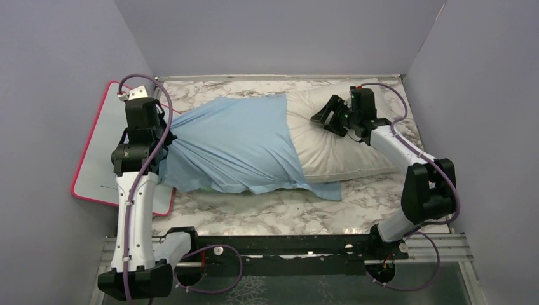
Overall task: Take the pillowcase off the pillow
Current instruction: Remove the pillow from the pillowcase.
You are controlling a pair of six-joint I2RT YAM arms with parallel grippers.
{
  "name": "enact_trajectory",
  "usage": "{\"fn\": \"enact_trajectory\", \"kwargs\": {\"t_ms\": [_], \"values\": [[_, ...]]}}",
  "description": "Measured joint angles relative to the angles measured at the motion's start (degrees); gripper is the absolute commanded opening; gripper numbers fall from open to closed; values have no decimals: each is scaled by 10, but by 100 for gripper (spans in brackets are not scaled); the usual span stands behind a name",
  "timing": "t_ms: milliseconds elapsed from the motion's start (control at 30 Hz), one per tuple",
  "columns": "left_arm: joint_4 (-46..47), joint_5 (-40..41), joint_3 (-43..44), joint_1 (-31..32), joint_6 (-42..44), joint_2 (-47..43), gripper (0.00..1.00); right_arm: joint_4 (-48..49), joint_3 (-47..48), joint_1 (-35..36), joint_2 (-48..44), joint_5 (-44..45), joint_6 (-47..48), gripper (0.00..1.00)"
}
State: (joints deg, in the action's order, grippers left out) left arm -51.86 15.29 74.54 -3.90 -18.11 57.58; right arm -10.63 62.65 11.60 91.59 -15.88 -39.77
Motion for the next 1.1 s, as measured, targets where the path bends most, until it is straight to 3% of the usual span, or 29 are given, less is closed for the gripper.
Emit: {"fn": "enact_trajectory", "kwargs": {"t_ms": [233,300,433,533,733,967,1033,1100], "values": [[90,-183,-80,-23,4,12,2,2,-5,-11,-5,-18,12,76],[139,-269,-139,-26,-14,35,13,3,-7,-17,-6,-26,18,76],[217,-402,-256,-28,-56,88,50,5,-10,-24,-6,-37,29,76],[277,-483,-323,-28,-101,94,71,7,-12,-24,-7,-41,34,76],[481,-598,-422,-28,-225,94,90,11,-16,-26,-8,-49,36,76],[631,-642,-454,-28,-306,94,97,18,-21,-28,-7,-61,38,76],[657,-653,-450,-23,-304,105,93,21,-23,-30,-5,-65,38,76],[672,-659,-440,-14,-304,129,81,23,-24,-31,-3,-69,38,76]]}}
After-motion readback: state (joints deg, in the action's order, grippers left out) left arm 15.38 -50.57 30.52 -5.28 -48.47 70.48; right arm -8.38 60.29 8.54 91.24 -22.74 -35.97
